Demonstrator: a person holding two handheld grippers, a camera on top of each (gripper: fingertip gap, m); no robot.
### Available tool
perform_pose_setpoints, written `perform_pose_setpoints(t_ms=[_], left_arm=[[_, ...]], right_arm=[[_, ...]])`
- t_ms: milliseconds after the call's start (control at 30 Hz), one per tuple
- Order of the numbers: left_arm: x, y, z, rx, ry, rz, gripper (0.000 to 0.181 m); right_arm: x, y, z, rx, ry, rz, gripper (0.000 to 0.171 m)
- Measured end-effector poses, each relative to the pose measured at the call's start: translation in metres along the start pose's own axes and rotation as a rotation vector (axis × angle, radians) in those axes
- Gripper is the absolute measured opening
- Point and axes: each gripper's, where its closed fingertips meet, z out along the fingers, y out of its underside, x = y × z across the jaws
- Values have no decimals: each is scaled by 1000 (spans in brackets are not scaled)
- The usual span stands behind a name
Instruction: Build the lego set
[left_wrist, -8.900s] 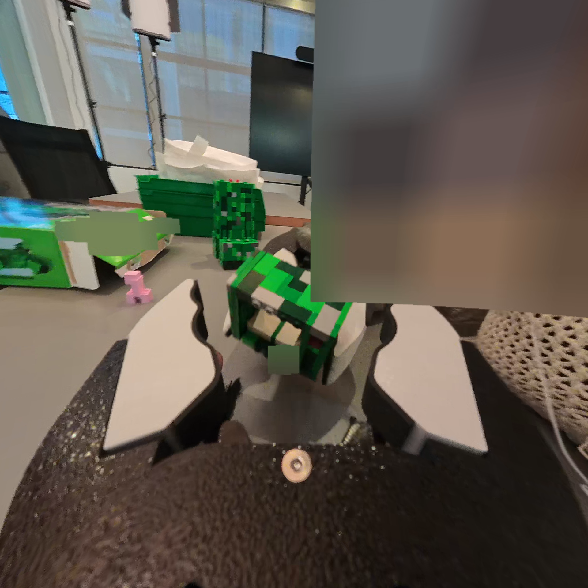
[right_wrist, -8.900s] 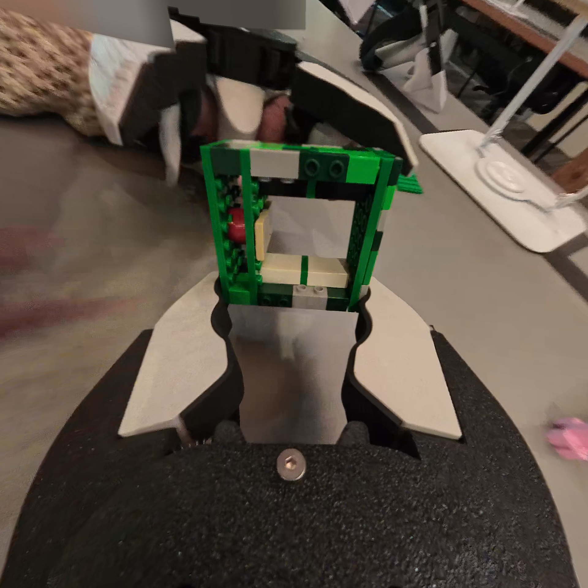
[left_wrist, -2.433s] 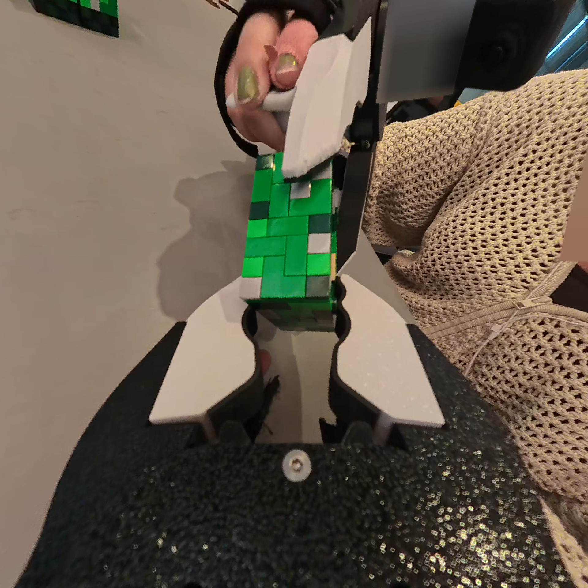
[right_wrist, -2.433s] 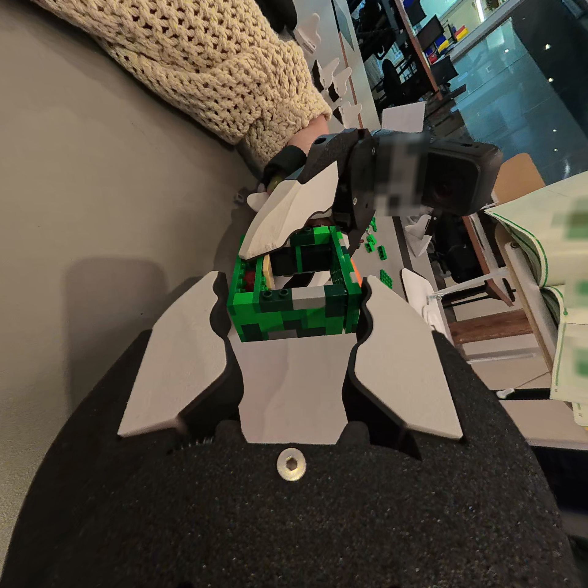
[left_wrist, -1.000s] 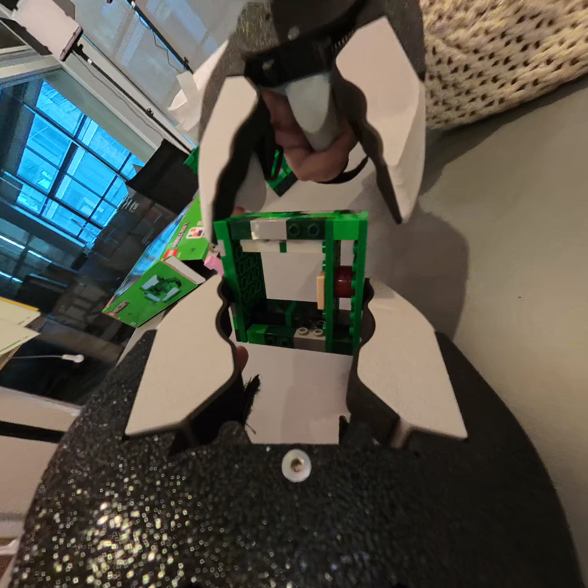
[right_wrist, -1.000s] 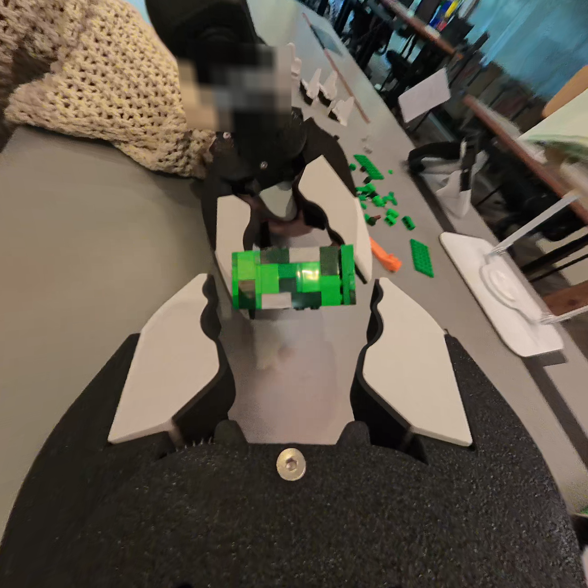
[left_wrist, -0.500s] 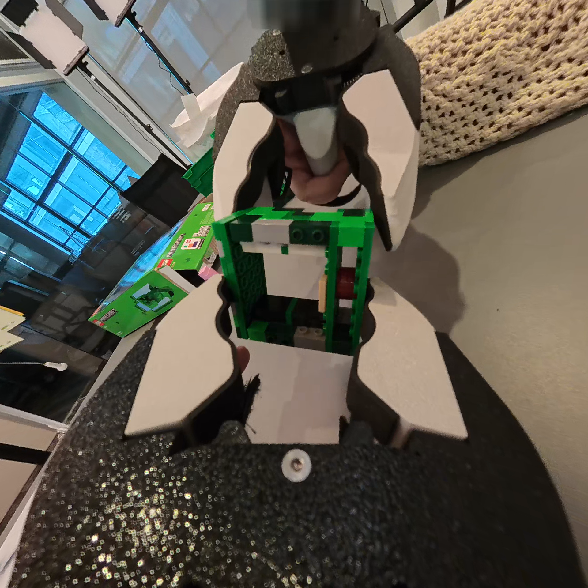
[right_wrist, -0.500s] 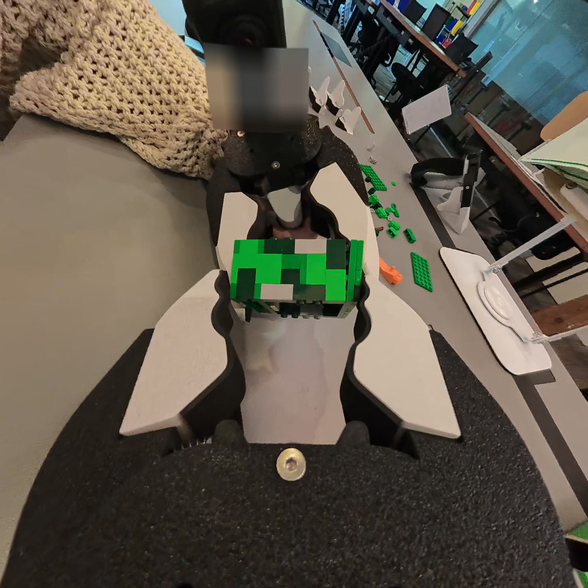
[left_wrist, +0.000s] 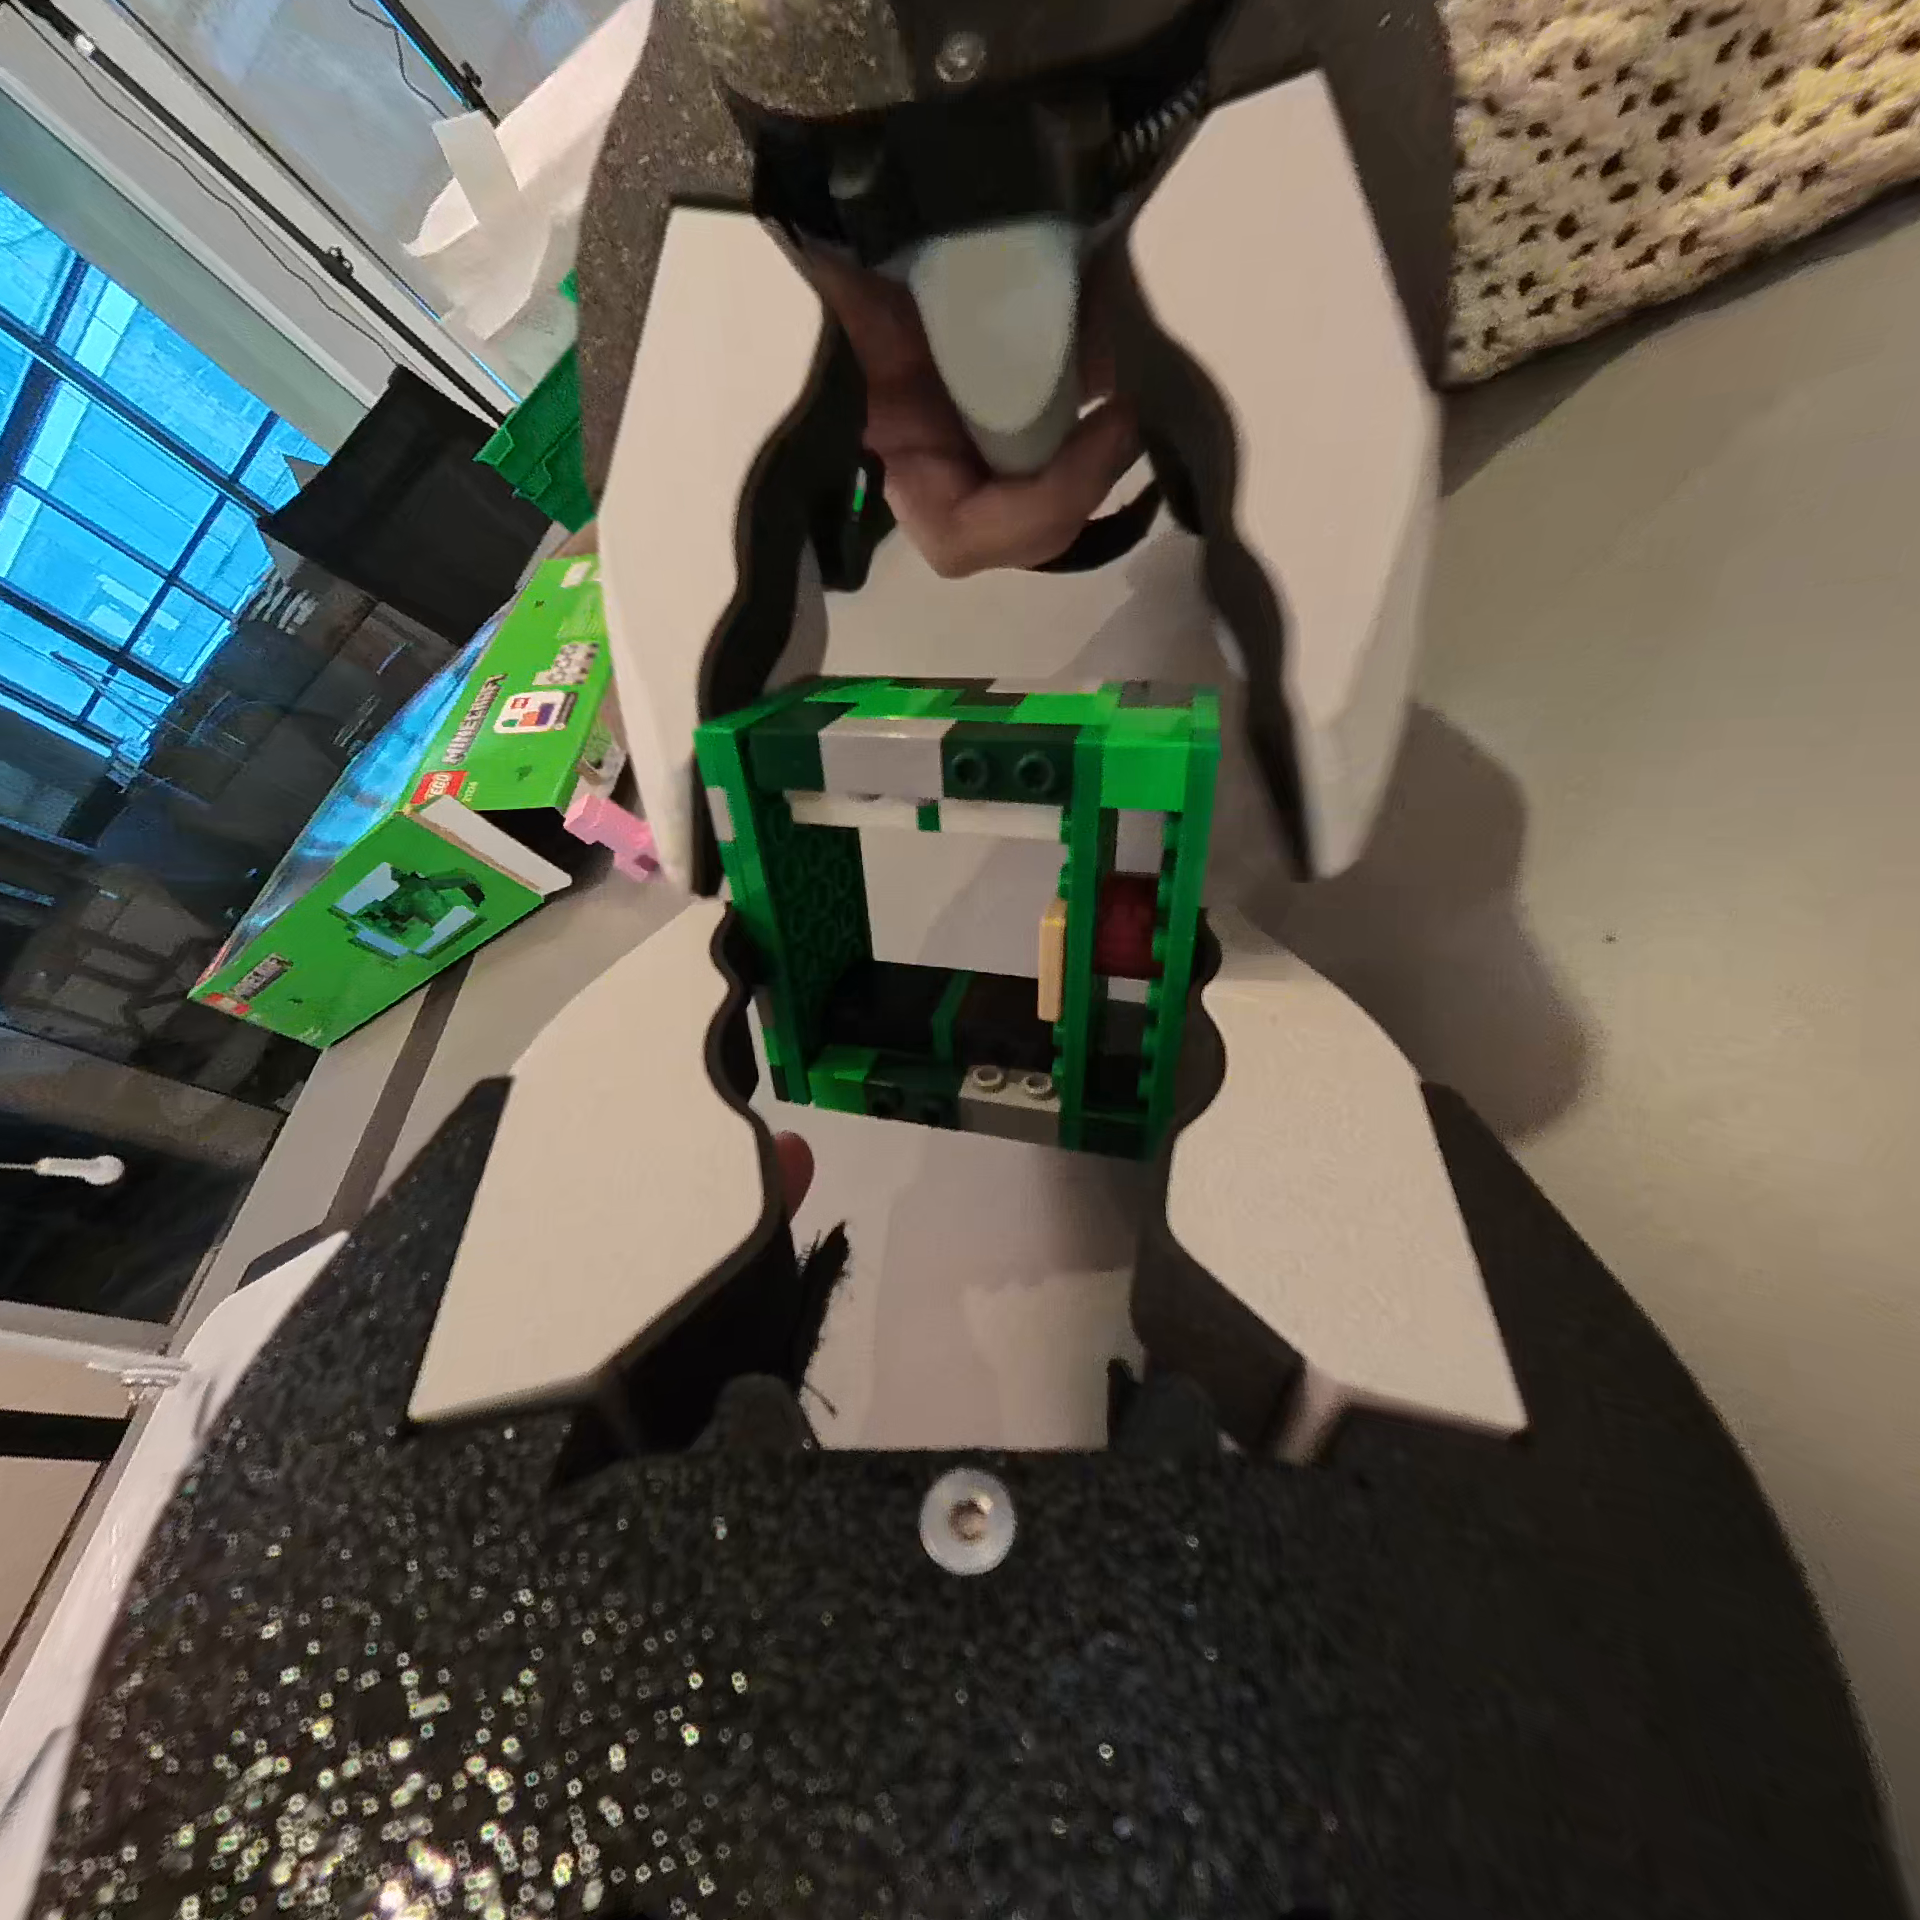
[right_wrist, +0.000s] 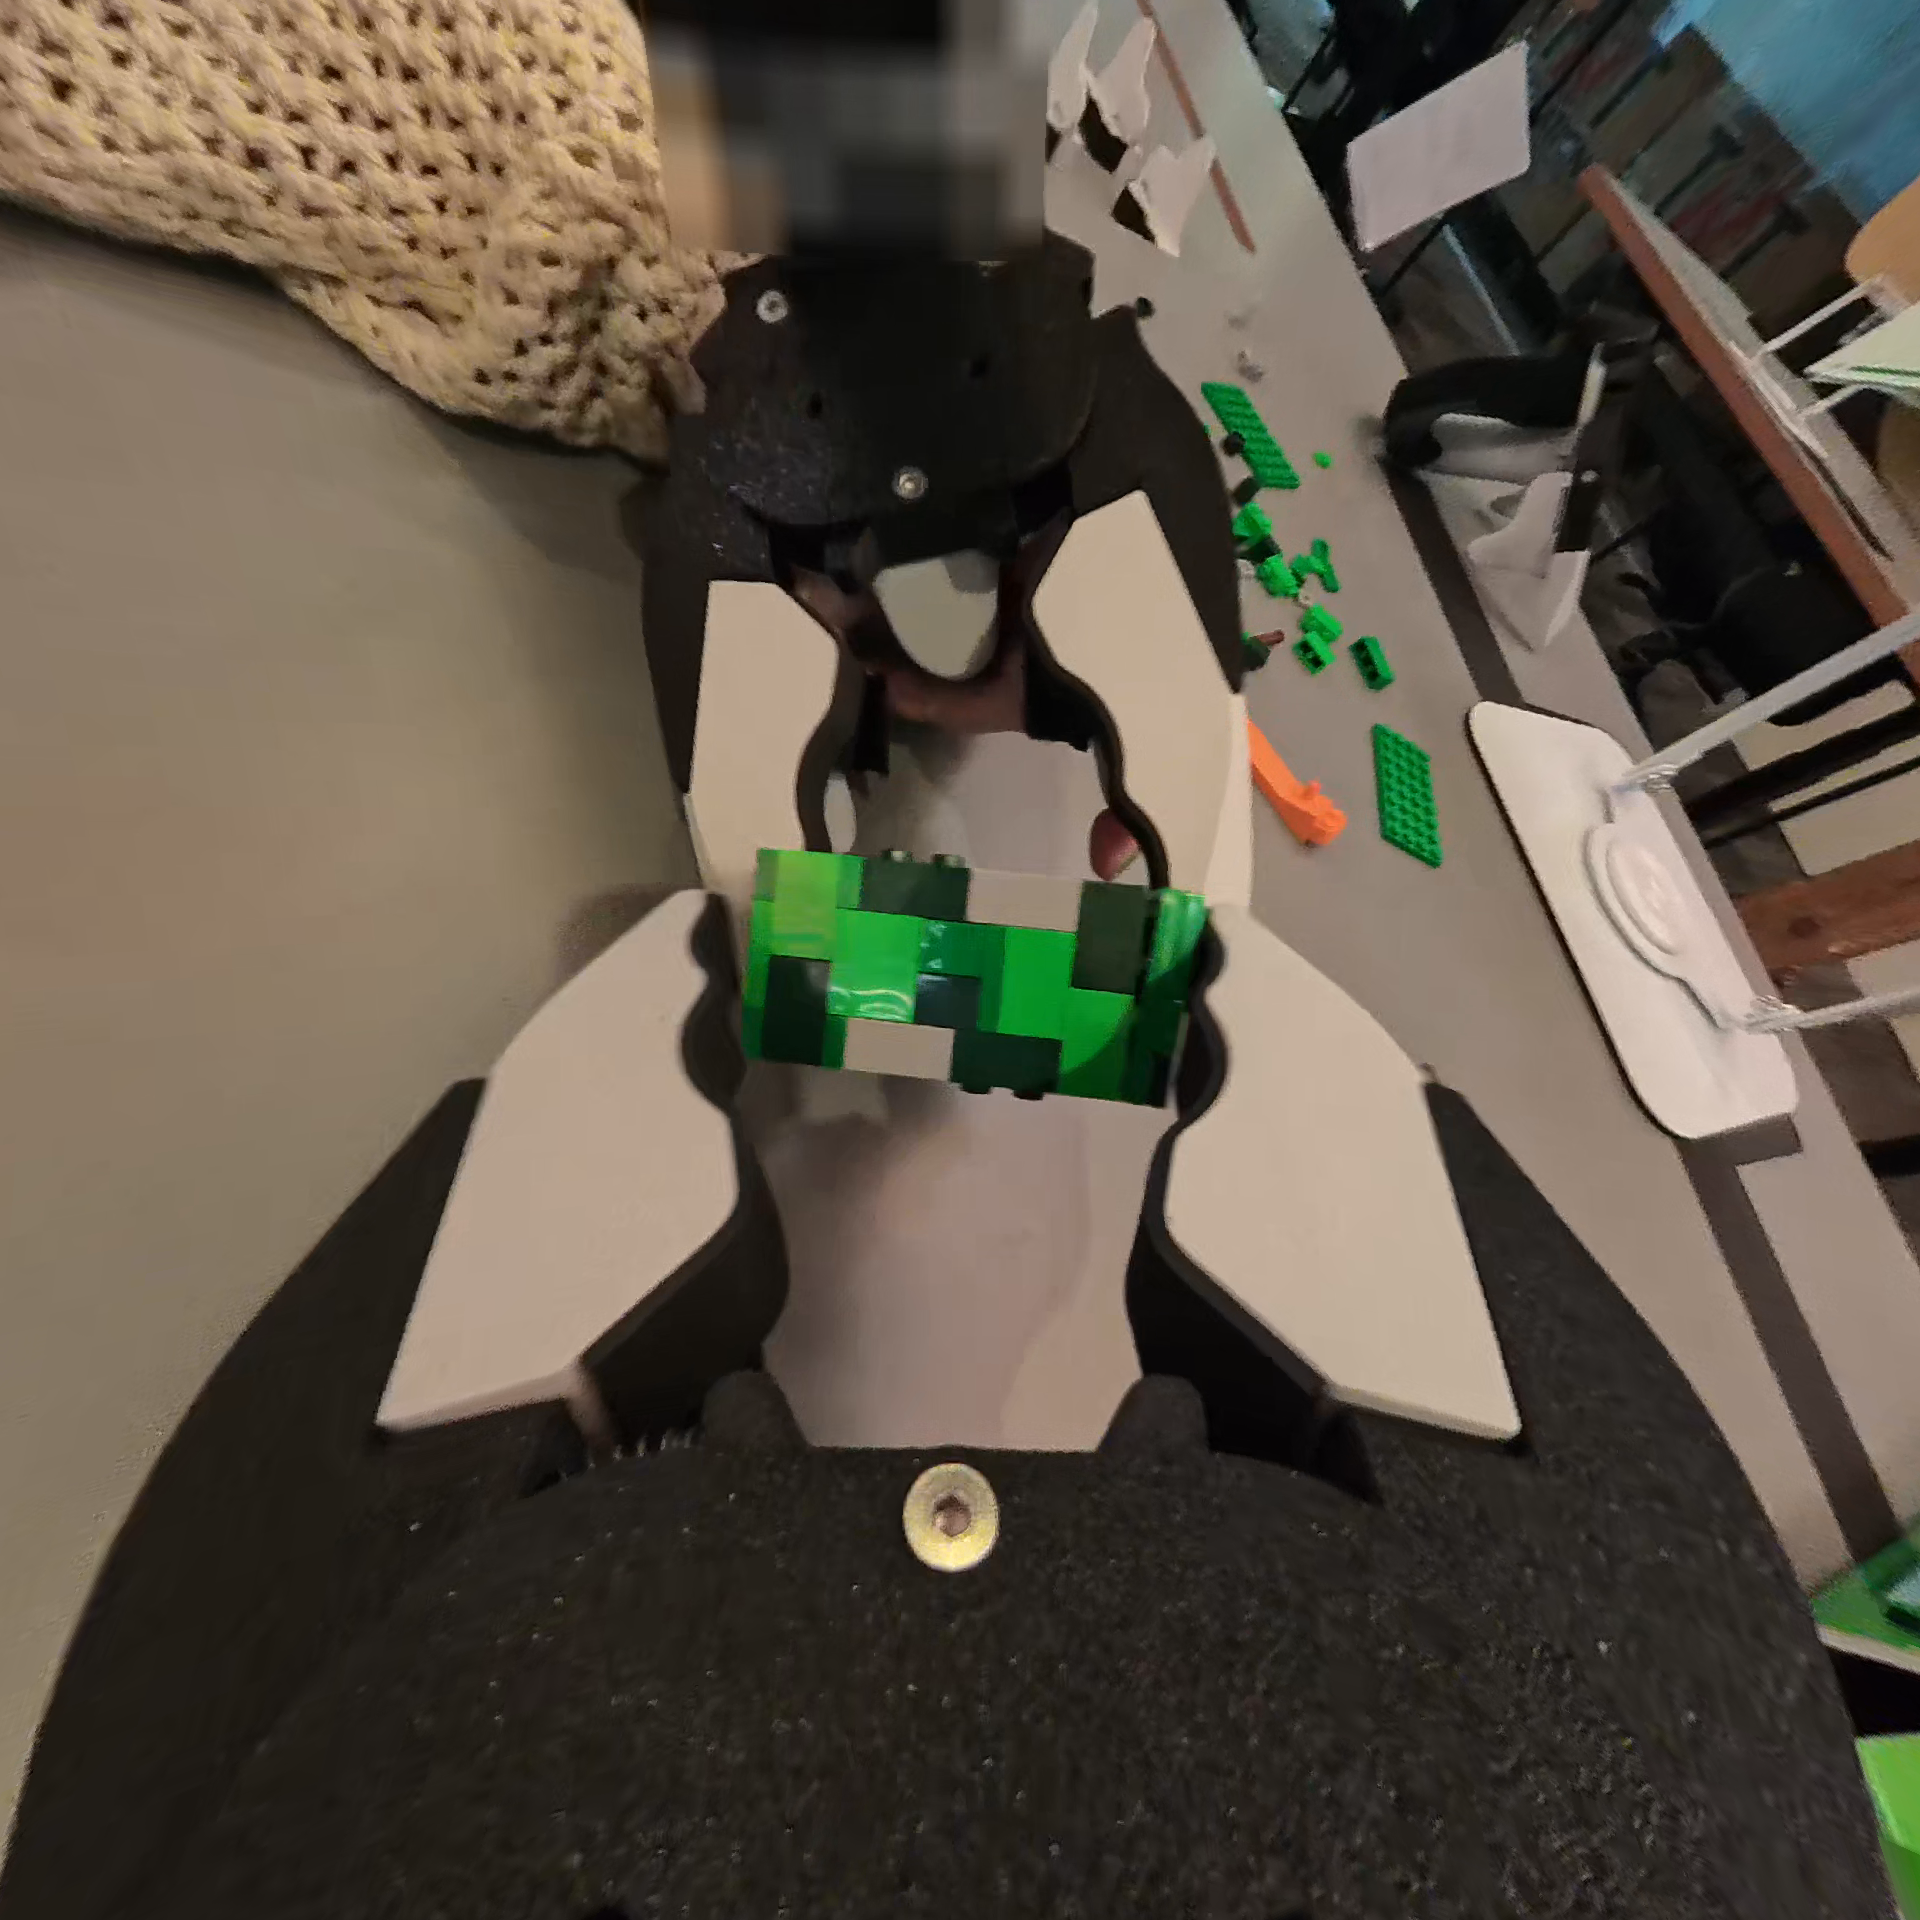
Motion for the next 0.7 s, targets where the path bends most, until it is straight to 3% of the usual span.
perform_pose_setpoints(t_ms=[533, 700], left_arm=[[3, 3, 0, -23, -8, 27, 78], [-1, 2, -3, -3, -24, 17, 78]], right_arm=[[-2, 6, 1, -94, 9, -61, 77], [2, -1, 4, -2, 11, -13, 77]])
